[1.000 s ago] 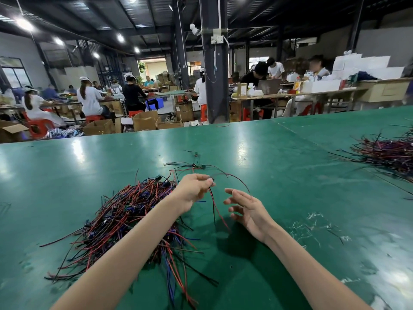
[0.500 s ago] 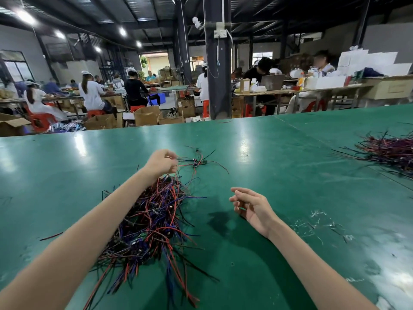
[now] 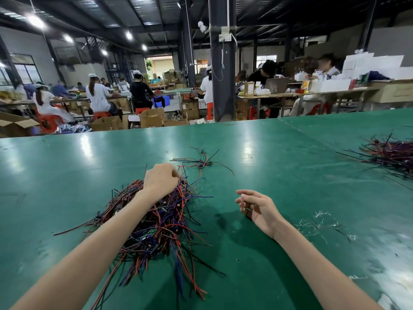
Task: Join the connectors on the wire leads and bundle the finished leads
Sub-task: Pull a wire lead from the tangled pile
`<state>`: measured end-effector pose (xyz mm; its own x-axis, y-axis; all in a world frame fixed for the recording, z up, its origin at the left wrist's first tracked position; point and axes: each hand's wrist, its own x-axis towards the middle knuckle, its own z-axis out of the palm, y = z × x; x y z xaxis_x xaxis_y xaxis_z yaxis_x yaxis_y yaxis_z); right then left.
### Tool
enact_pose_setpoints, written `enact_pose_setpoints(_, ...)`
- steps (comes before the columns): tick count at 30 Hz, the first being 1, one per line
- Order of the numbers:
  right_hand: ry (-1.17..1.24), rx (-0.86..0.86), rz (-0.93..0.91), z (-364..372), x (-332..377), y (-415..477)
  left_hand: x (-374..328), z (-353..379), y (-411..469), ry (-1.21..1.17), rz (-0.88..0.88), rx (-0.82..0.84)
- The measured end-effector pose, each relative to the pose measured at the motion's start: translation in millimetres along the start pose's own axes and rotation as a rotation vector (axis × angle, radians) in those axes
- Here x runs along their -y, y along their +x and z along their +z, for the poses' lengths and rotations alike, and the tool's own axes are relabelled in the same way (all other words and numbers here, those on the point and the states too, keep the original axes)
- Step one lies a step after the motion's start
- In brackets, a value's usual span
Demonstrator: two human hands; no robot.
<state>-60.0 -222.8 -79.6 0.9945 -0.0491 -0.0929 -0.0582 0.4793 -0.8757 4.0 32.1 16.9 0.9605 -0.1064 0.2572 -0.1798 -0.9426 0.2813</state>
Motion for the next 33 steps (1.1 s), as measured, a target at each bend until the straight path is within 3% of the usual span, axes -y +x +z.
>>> enact_pose_setpoints(5,-0.002,0.003,0.006,-1,0,0,7,11,14,0.174,-0.117,0.161)
enact_pose_setpoints(13,0.010,0.013,0.008,-1,0,4,3,4,18,0.085,-0.127,0.114)
enact_pose_setpoints(17,0.020,0.017,0.011,-3,0,5,7,-17,34,-0.209,-0.141,0.024)
enact_pose_setpoints(22,0.004,0.017,0.012,-2,0,4,-13,-54,27,-0.860,-0.116,-0.103)
enact_pose_setpoints(26,0.004,0.018,0.012,-2,0,4,-37,-67,5,-1.200,-0.047,0.065)
enact_pose_setpoints(33,-0.044,0.087,0.004,2,0,1,-64,-47,-24,-1.583,-0.104,0.384)
